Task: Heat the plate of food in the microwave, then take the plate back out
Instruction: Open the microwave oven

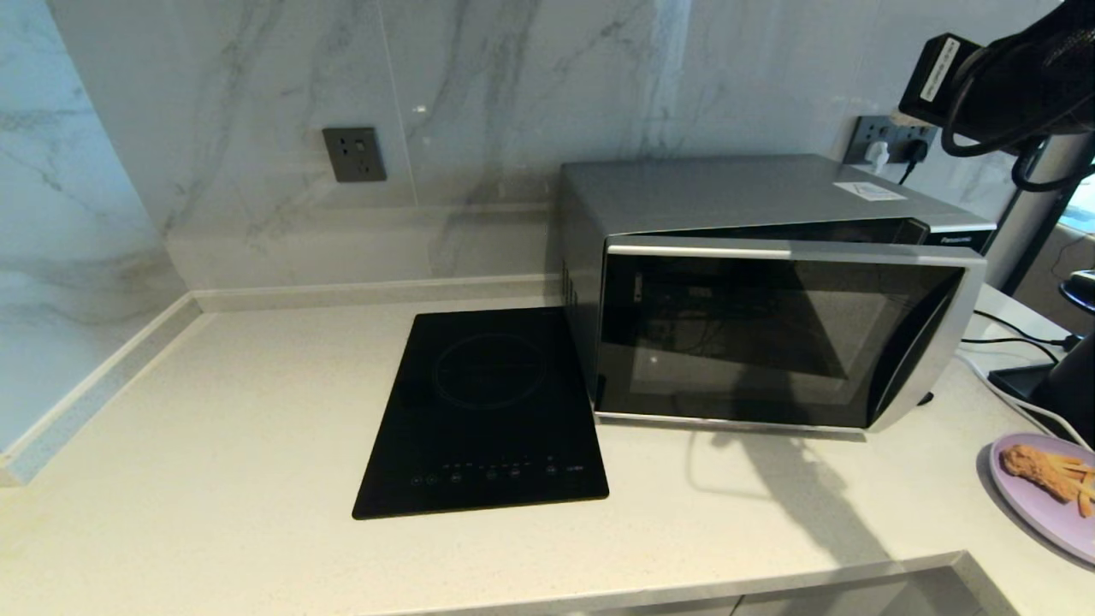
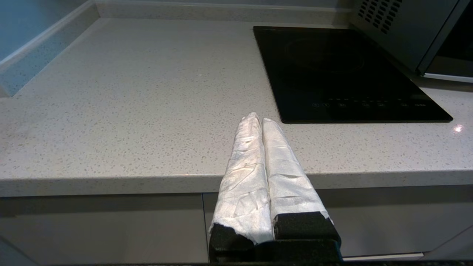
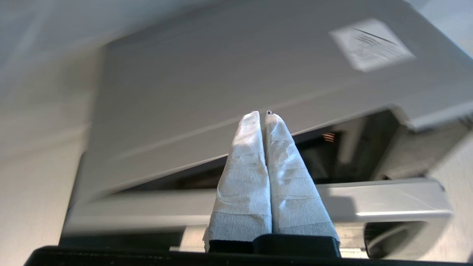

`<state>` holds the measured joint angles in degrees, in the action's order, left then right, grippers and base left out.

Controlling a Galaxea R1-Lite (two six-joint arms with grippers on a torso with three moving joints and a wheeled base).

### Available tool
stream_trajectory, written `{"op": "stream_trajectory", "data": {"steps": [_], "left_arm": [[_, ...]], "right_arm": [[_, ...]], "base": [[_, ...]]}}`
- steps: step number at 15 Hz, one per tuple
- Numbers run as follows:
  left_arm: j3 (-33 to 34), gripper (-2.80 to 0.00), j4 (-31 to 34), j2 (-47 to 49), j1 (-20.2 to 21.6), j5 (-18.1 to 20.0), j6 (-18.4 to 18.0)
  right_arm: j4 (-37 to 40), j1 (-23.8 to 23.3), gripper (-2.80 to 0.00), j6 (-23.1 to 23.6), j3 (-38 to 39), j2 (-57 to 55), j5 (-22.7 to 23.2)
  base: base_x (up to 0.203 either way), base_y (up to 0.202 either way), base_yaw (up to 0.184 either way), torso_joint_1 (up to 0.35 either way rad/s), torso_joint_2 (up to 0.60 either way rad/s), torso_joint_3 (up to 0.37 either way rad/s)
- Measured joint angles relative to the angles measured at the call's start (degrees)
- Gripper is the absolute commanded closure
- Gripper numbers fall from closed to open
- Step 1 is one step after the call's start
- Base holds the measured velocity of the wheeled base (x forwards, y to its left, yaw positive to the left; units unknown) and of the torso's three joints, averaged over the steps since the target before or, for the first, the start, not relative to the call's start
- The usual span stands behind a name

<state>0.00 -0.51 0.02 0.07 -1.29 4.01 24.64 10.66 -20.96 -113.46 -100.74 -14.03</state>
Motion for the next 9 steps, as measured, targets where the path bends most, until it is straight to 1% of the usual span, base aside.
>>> {"op": "stream_trajectory", "data": {"steps": [1,3,5,9], "left_arm": [[0.00,0.00,0.00,0.00,0.00,-0.01,0.01],[0.00,0.00,0.00,0.00,0.00,0.00,0.00],[0.00,0.00,0.00,0.00,0.00,0.00,0.01],[0.00,0.00,0.00,0.00,0.00,0.02,0.00]], "right_arm": [[-0.02,-2.05,0.00,-1.02,-0.21,-1.36,-0.93],[0.03,-4.85,0.00,-3.41,-0.43,-4.00,-4.30],[1.14,-6.00,0.00,-6.15,-0.44,-5.42,-4.71],[8.18,-6.31,0.00,-6.80,-0.46,-5.33,-4.66]], "base": [[0.000,0.000,0.000,0.000,0.00,0.000],[0.000,0.000,0.000,0.000,0.00,0.000],[0.000,0.000,0.000,0.000,0.00,0.000],[0.000,0.000,0.000,0.000,0.00,0.000]]}}
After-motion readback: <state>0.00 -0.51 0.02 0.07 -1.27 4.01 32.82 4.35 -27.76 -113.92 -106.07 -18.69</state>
